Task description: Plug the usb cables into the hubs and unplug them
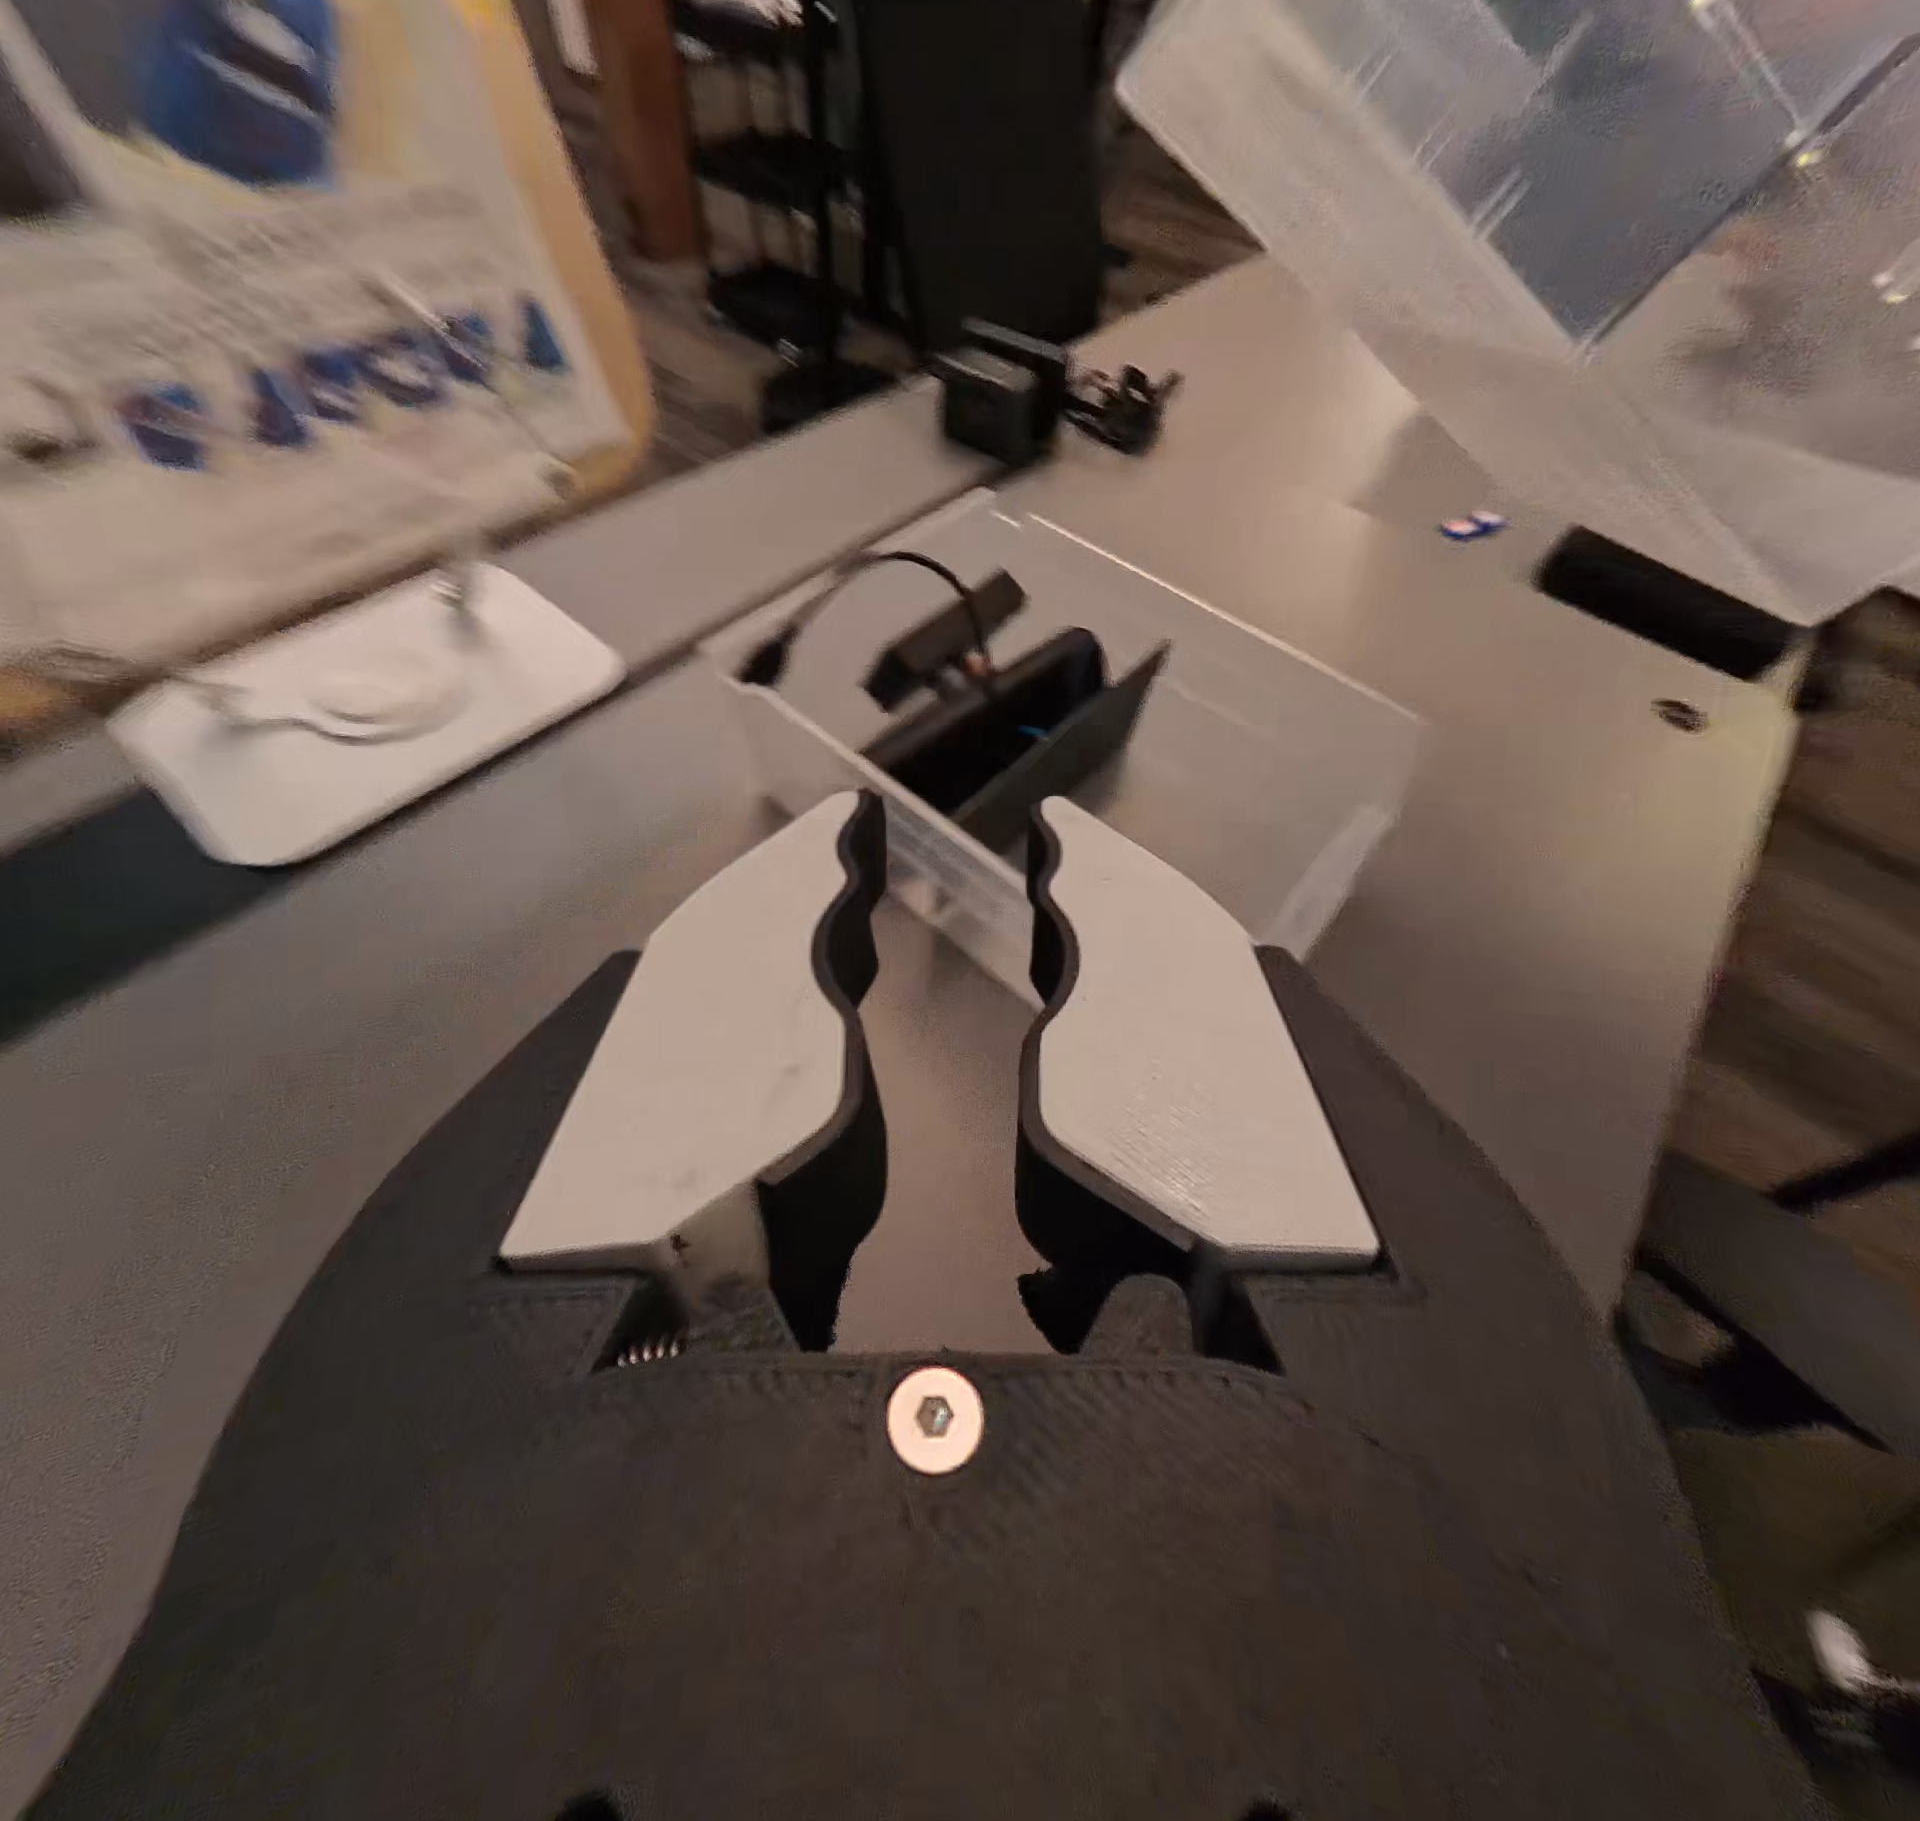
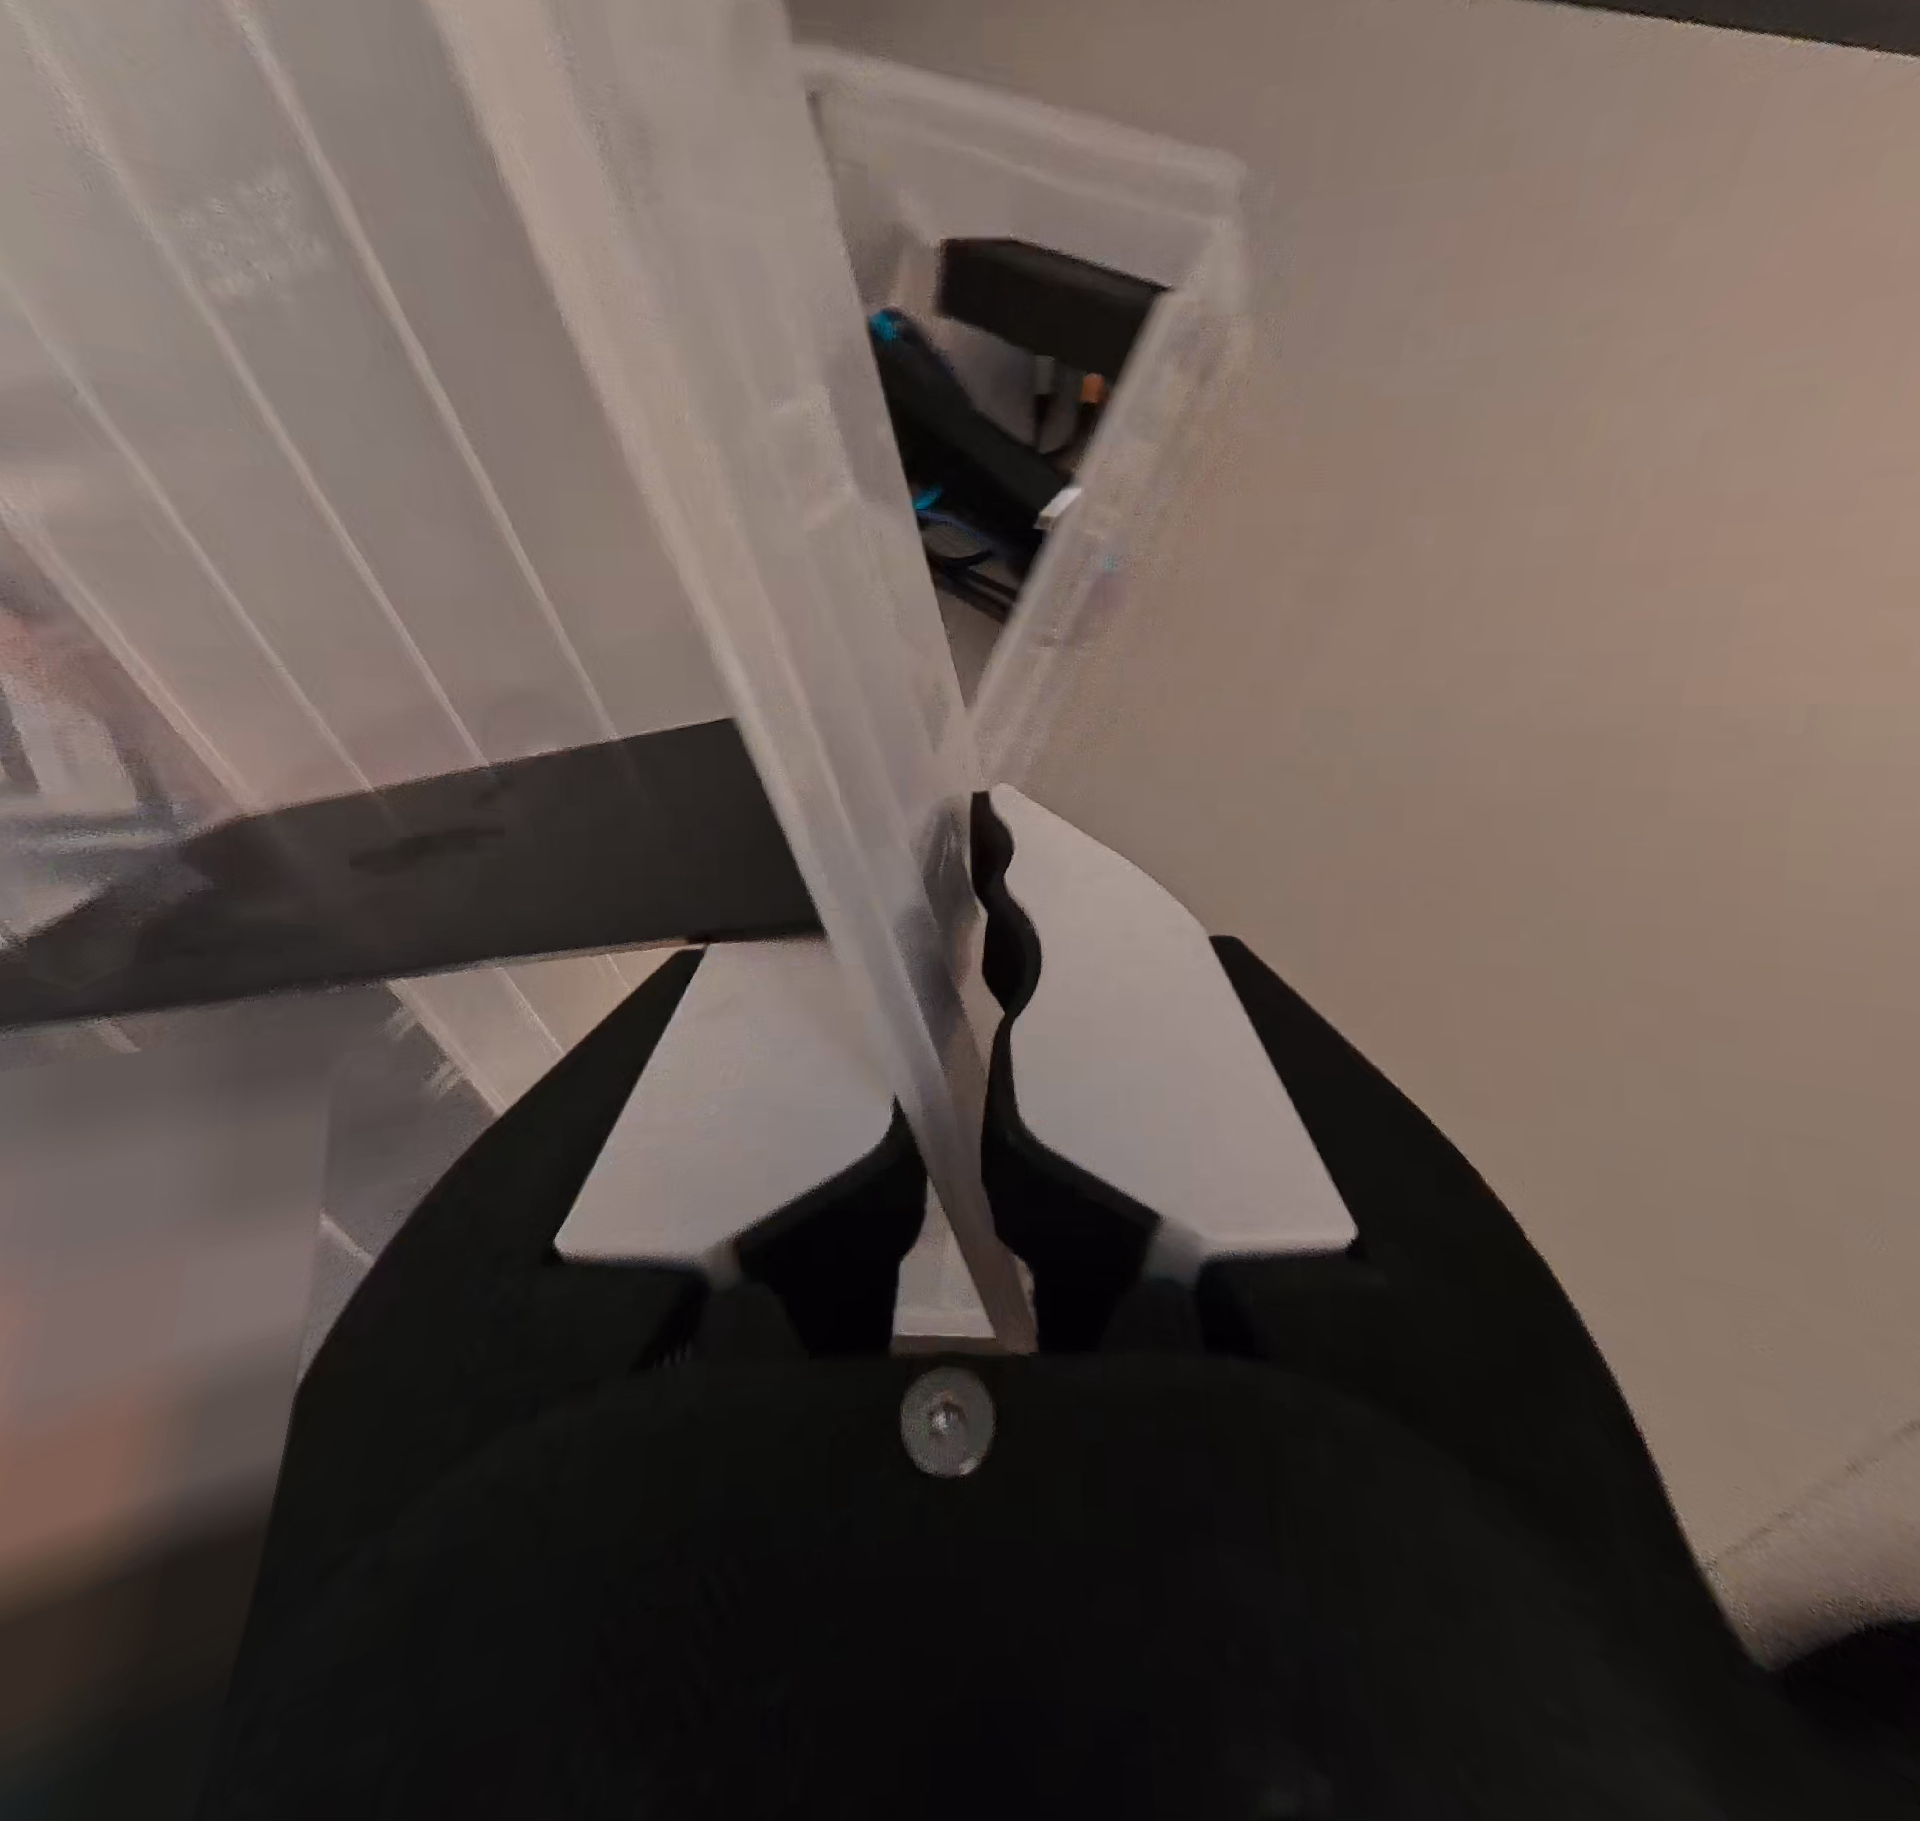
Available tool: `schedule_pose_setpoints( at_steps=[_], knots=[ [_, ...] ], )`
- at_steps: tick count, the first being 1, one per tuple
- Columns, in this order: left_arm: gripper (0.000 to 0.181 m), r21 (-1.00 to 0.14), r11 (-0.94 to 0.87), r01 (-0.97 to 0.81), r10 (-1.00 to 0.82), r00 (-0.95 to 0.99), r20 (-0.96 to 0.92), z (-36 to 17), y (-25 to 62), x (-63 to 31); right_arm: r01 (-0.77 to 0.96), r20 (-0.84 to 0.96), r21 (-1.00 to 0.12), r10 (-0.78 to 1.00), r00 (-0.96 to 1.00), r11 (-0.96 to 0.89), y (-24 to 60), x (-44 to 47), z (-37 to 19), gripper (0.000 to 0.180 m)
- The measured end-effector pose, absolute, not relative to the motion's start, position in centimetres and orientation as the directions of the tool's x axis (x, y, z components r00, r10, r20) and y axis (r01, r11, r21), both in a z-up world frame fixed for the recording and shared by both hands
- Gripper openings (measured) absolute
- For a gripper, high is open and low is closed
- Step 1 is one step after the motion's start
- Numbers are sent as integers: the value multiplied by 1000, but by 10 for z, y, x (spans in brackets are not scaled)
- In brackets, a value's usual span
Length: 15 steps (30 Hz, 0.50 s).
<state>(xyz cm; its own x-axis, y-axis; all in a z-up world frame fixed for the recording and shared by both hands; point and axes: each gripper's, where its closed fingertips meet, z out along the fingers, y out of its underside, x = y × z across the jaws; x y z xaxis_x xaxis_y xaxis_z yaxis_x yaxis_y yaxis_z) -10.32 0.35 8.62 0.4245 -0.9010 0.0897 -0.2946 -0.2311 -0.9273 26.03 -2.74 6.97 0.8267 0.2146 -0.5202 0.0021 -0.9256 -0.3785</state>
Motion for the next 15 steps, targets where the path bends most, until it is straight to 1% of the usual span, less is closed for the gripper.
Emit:
schedule_pose_setpoints(
  at_steps=[1, 2, 3, 4, 5, 6, 7, 9, 11, 12, 13, 15],
  knots=[
    [24, -912, -283, -298, -905, 398, 151, 73, 4, -89, -23, -513, -393, 198, 835, -919, -33, 283, 67, 6],
    [29, -890, -337, -308, -900, 382, 208, 59, 6, -76, -40, -493, -397, 176, 852, -917, -40, 305, 62, 6],
    [39, -858, -390, -334, -894, 362, 265, 46, 7, -65, -65, -469, -385, 135, 873, -921, -46, 325, 54, 6],
    [41, -811, -450, -373, -882, 330, 337, 33, 3, -55, -86, -440, -372, 93, 893, -924, -51, 344, 45, 6],
    [40, -743, -516, -426, -855, 303, 421, 22, -2, -48, -104, -410, -352, 54, 911, -930, -54, 359, 32, 6],
    [40, -671, -573, -470, -819, 295, 493, 15, -7, -42, -112, -381, -325, 22, 924, -939, -58, 370, 18, 6],
    [44, -617, -620, -485, -781, 314, 540, 11, -7, -38, -105, -353, -294, 5, 936, -950, -62, 378, 2, 5],
    [48, -558, -681, -474, -731, 396, 556, 2, 2, -32, -87, -314, -227, -11, 949, -970, -71, 385, -28, 5],
    [64, -518, -684, -514, -730, 492, 474, -16, 15, -32, -103, -296, -183, -45, 954, -978, -76, 389, -51, 5],
    [68, -483, -687, -543, -727, 520, 449, -25, 18, -32, -98, -281, -176, -45, 959, -979, -77, 391, -59, 5],
    [70, -443, -700, -560, -714, 544, 441, -34, 18, -31, -96, -265, -166, -49, 963, -981, -79, 393, -65, 5],
    [65, -373, -725, -579, -688, 575, 444, -48, 15, -25, -94, -235, -133, -61, 970, -987, -83, 398, -77, 5]
  ],
)
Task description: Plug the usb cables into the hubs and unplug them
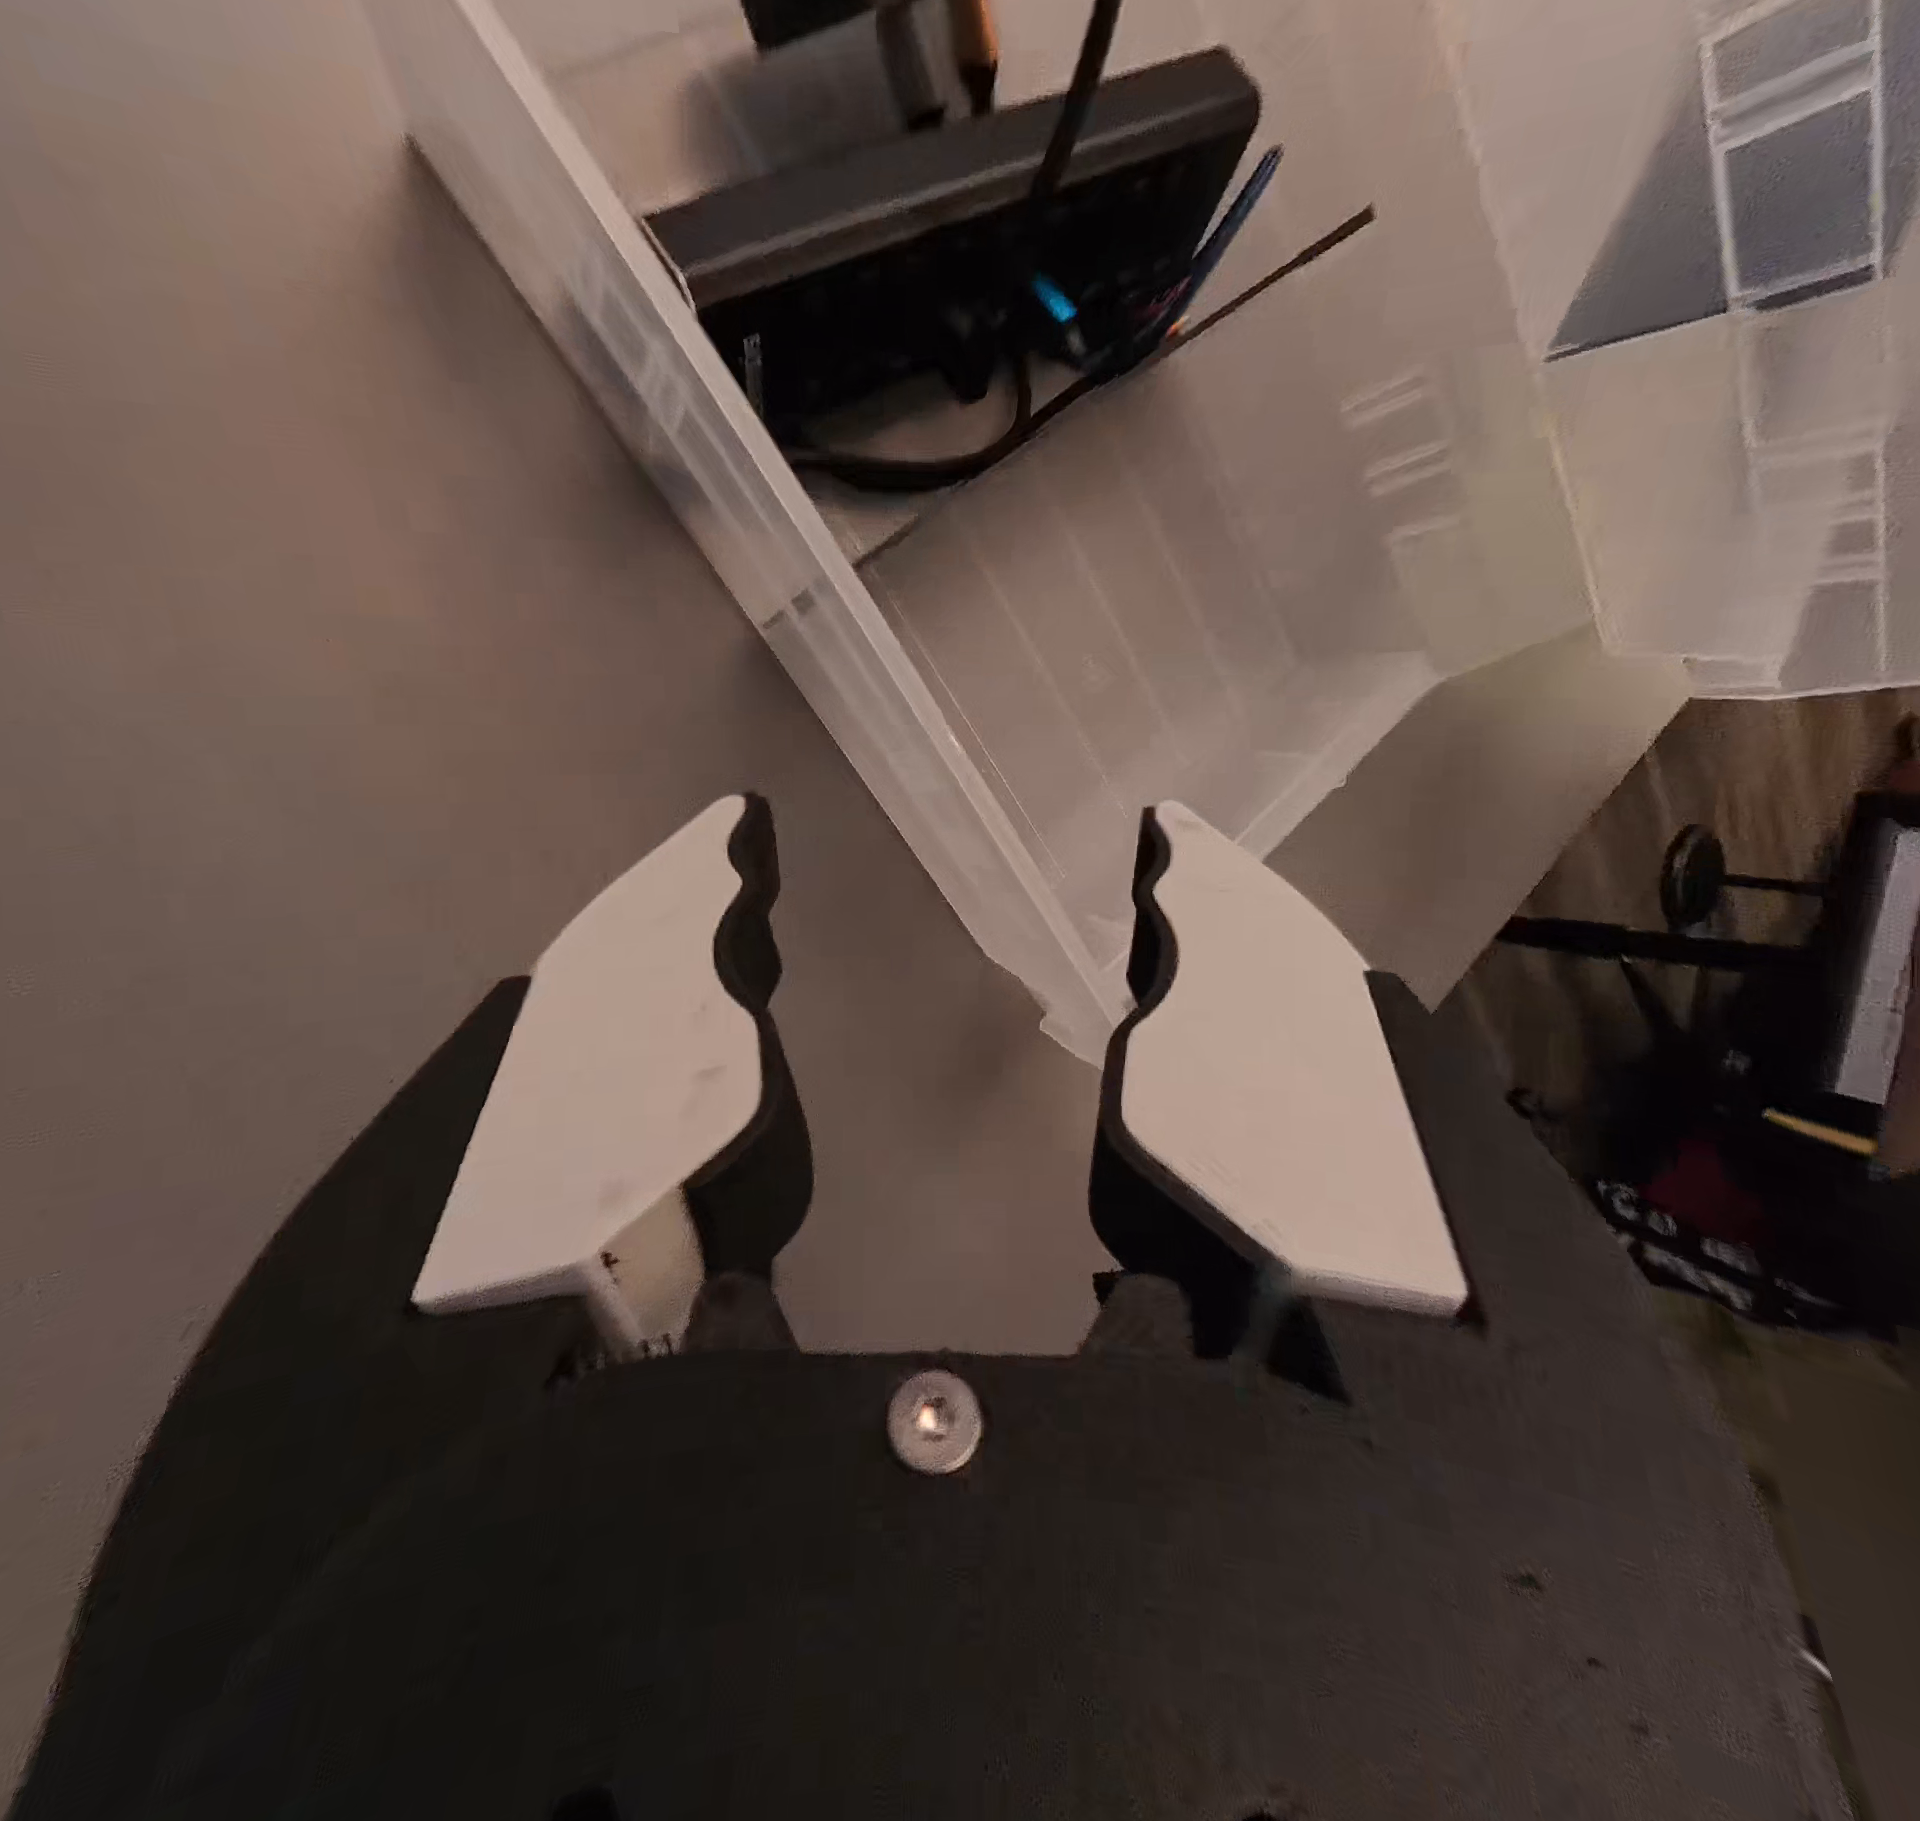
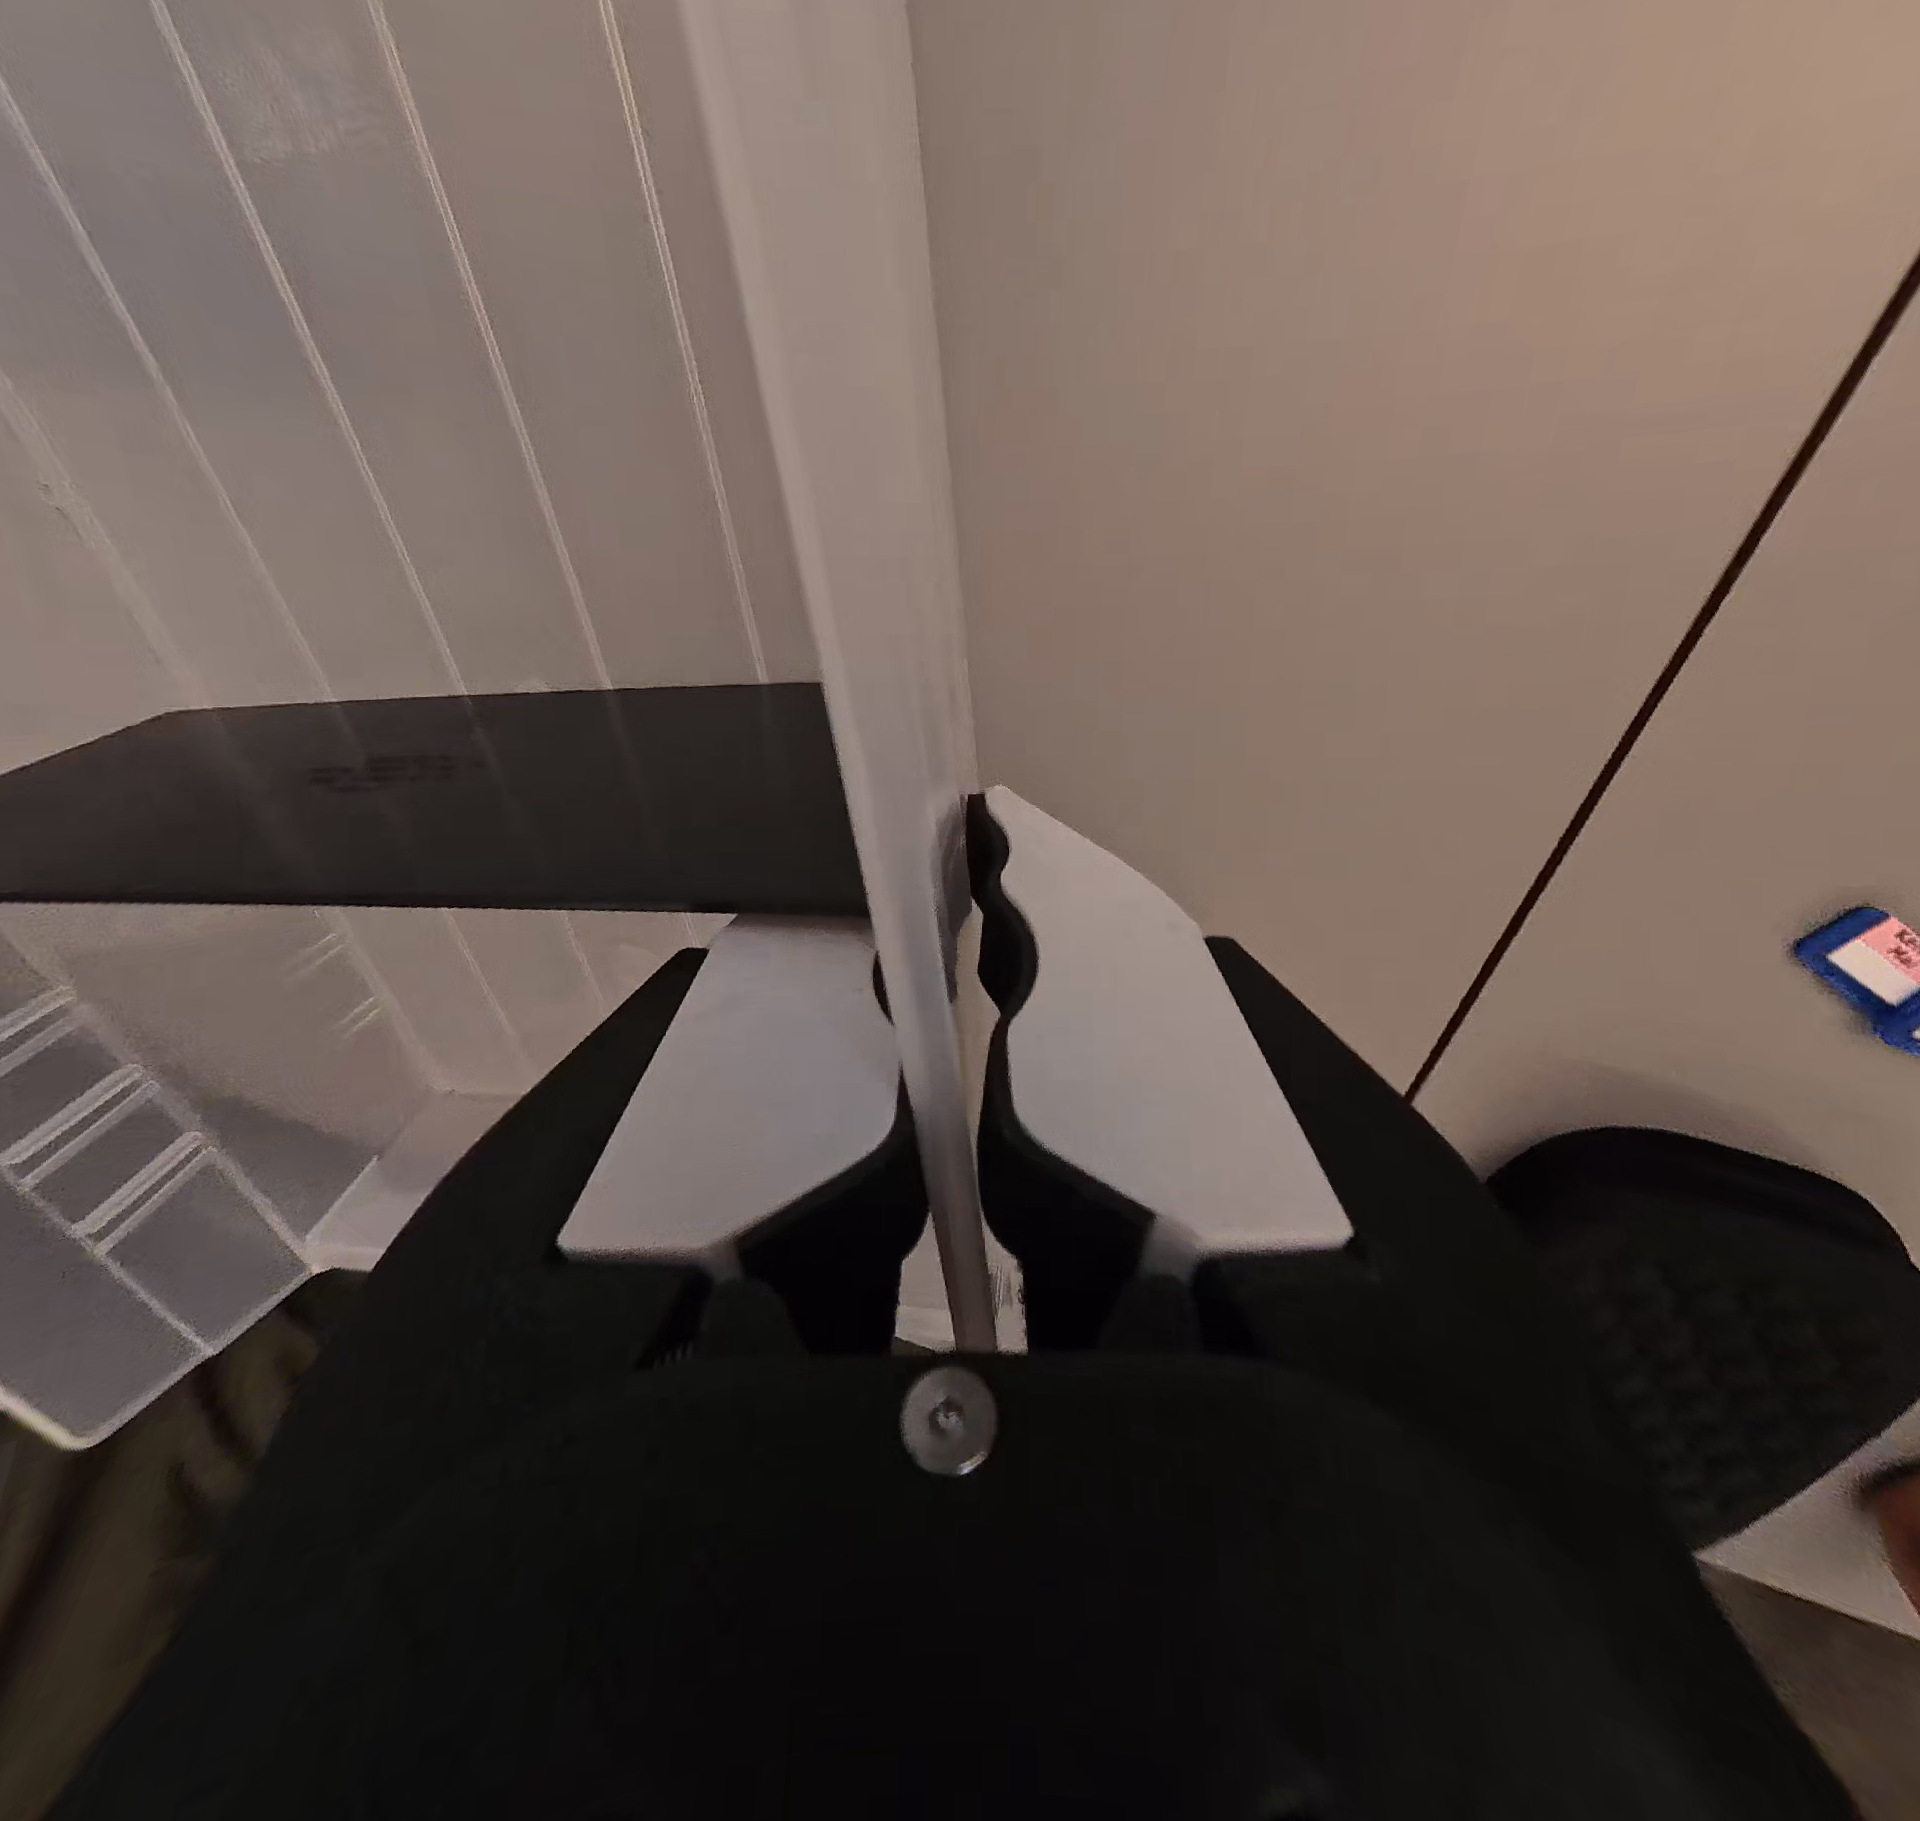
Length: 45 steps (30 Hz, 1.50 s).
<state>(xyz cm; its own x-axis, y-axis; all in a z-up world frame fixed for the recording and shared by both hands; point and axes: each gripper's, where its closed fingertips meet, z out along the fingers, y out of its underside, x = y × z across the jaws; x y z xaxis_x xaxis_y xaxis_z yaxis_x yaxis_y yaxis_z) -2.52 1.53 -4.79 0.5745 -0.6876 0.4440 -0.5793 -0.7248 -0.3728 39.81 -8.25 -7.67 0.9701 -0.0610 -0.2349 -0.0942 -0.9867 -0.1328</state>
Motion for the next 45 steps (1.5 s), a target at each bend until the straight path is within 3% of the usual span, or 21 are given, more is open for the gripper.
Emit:
schedule_pose_setpoints(
  at_steps=[3, 6, 7, 12, 14, 19, 31, 36, 45],
  knots=[
    [64, -239, -685, -688, -717, 579, 388, -73, 6, -20, -104, -195, -83, -87, 977, -991, -87, 406, -89, 5],
    [46, -119, -604, -788, -781, 555, 287, -96, 3, -21, -119, -173, -90, -102, 980, -989, -88, 409, -97, 5],
    [51, -93, -603, -793, -775, 553, 306, -99, -1, -18, -124, -179, -96, -105, 978, -988, -88, 408, -99, 5],
    [31, -37, -616, -786, -742, 565, 361, -98, -1, -12, -148, -200, -97, -127, 972, -984, -100, 410, -101, 5],
    [17, -38, -619, -785, -740, 566, 364, -94, 12, -22, -161, -179, -100, -141, 974, -982, -104, 414, -101, 5],
    [6, -68, -606, -792, -783, 579, 228, -92, 61, -90, -188, -167, -91, -171, 971, -978, -112, 415, -107, 5],
    [6, -147, -842, -519, -539, 801, 261, -89, 97, -334, -283, -191, 10, -280, 941, -959, -126, 385, -141, 6],
    [6, -234, -927, -293, -352, 895, 273, -88, 106, -429, -306, -178, -1, -301, 937, -952, -113, 368, -140, 5],
    [6, -287, -948, -135, -220, 933, 286, -87, 106, -480, -347, -169, 2, -343, 924, -938, -68, 343, -140, 5]
  ],
)
